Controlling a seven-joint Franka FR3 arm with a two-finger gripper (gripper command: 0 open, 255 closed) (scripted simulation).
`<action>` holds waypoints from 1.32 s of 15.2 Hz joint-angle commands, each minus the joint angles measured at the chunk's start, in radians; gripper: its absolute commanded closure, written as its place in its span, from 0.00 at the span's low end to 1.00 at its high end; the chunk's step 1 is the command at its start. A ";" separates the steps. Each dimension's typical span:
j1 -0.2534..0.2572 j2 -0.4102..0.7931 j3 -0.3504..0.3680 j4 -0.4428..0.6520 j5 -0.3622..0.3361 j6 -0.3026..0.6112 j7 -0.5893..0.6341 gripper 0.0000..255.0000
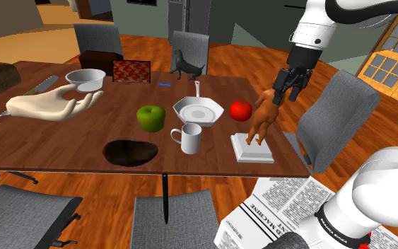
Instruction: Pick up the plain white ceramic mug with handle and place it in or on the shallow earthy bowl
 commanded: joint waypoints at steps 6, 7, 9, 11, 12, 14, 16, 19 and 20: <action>0.012 0.068 0.103 -0.063 0.044 0.189 0.129 0.00; 0.014 0.087 0.124 -0.070 0.051 0.228 0.155 0.00; 0.016 0.133 0.166 -0.079 0.060 0.305 0.207 0.00; 0.015 0.186 0.207 -0.080 0.064 0.381 0.262 0.00; 0.013 0.215 0.229 -0.078 0.064 0.418 0.289 0.00; 0.007 0.278 0.270 -0.069 0.057 0.491 0.348 0.00; -0.003 0.346 0.312 -0.052 0.040 0.561 0.410 0.00; -0.028 0.456 0.376 -0.013 -0.008 0.656 0.515 0.00; -0.039 0.495 0.398 0.004 -0.031 0.685 0.554 0.00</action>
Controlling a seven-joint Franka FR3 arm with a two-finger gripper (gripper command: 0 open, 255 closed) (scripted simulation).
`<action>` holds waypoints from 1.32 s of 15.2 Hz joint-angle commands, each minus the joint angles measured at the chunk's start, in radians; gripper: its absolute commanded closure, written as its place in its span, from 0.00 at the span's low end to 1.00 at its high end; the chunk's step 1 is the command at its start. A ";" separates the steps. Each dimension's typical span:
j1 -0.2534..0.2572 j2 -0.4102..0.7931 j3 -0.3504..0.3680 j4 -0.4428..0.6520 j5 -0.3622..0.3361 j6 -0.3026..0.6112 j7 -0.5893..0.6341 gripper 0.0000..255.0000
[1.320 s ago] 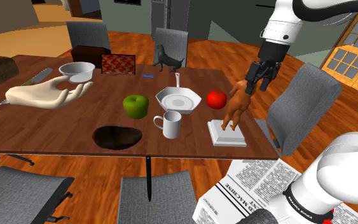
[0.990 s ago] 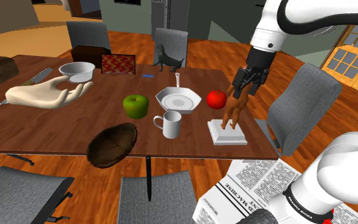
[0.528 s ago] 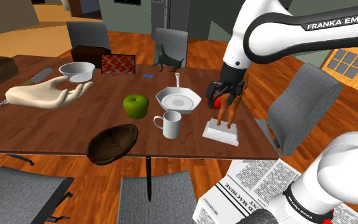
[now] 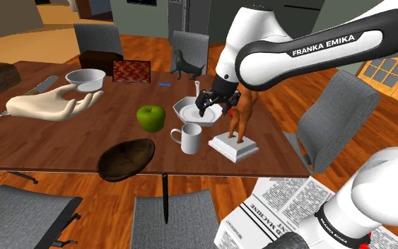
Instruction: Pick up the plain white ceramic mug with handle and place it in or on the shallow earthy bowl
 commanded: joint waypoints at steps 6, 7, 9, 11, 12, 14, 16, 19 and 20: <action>-0.065 0.269 0.101 0.078 -0.179 0.098 0.242 0.00; -0.066 0.280 0.101 0.074 -0.187 0.111 0.248 0.00; -0.069 0.303 0.102 0.069 -0.205 0.137 0.261 0.00; -0.071 0.326 0.102 0.064 -0.224 0.162 0.274 0.00; -0.073 0.345 0.101 0.061 -0.240 0.181 0.286 0.00; -0.073 0.345 0.101 0.061 -0.240 0.181 0.285 0.00; -0.073 0.345 0.102 0.061 -0.240 0.181 0.285 0.00; -0.074 0.345 0.102 0.061 -0.240 0.181 0.285 0.00; -0.074 0.345 0.103 0.061 -0.240 0.181 0.285 0.00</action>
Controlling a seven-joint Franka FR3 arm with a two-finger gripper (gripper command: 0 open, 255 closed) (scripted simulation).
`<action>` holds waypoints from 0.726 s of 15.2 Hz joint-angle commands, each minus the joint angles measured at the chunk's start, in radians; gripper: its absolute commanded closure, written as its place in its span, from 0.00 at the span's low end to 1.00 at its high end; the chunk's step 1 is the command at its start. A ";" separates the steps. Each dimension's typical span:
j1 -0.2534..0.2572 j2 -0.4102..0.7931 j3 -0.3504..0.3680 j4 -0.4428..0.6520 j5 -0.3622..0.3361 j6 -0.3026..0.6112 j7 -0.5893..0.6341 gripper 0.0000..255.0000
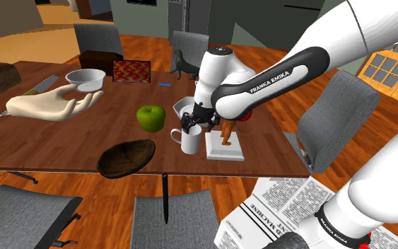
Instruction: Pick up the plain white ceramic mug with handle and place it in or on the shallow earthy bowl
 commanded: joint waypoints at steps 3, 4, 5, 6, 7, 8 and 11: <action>-0.002 0.014 -0.002 -0.006 -0.003 -0.002 0.006 1.00; -0.002 0.010 -0.002 -0.011 -0.001 0.001 0.005 1.00; -0.004 0.012 -0.004 -0.010 -0.002 0.002 0.002 1.00; -0.002 0.009 -0.002 -0.012 0.000 0.001 0.004 1.00; -0.004 0.012 -0.004 -0.013 -0.003 0.005 0.002 1.00; -0.004 0.003 -0.005 -0.017 0.005 0.001 -0.004 1.00; -0.004 -0.002 -0.003 -0.003 0.011 -0.017 -0.008 1.00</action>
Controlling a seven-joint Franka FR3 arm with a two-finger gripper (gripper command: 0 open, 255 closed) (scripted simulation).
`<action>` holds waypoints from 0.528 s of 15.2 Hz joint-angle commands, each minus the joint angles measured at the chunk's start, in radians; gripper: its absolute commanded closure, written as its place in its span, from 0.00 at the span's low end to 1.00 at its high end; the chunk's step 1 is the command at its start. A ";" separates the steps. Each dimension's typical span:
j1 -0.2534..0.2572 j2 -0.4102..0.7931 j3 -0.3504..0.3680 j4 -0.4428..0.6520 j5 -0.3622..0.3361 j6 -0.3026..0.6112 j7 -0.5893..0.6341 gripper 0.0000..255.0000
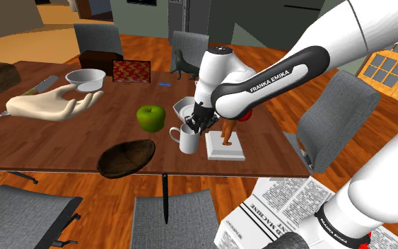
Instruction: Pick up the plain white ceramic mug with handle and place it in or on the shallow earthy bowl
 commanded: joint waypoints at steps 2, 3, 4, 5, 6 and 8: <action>-0.002 -0.019 -0.003 0.004 0.022 -0.031 -0.018 1.00; -0.002 -0.028 -0.003 0.009 0.030 -0.044 -0.024 1.00; -0.001 -0.037 -0.004 0.014 0.038 -0.057 -0.031 1.00; -0.001 -0.046 -0.004 0.020 0.045 -0.070 -0.037 1.00; 0.000 -0.055 -0.005 0.026 0.052 -0.084 -0.043 1.00; 0.001 -0.071 -0.007 0.039 0.064 -0.110 -0.053 1.00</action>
